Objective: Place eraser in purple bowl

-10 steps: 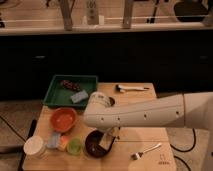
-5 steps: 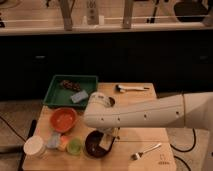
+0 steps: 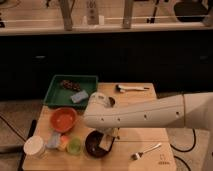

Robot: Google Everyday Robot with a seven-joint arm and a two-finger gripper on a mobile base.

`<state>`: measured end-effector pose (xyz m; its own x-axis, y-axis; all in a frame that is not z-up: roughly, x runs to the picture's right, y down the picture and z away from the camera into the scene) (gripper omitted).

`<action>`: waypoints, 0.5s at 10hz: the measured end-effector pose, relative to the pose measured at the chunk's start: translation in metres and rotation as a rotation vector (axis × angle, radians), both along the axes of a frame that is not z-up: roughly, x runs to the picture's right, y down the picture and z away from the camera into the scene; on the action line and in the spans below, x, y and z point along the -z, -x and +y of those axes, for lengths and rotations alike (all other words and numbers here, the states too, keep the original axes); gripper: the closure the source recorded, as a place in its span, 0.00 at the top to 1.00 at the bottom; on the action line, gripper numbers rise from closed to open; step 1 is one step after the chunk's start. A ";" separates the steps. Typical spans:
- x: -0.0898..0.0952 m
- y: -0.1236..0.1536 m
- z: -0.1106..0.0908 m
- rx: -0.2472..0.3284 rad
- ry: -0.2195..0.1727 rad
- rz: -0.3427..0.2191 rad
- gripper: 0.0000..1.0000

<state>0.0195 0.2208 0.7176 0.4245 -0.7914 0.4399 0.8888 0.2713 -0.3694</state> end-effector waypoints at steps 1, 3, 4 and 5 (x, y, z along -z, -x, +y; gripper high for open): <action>0.000 0.000 0.000 0.004 0.002 -0.005 0.17; 0.000 0.001 0.001 0.012 0.005 -0.013 0.17; 0.001 0.001 0.002 0.014 0.010 -0.018 0.17; 0.001 0.001 0.002 0.017 0.011 -0.021 0.17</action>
<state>0.0188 0.2229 0.7164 0.4013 -0.7935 0.4575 0.9009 0.2518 -0.3535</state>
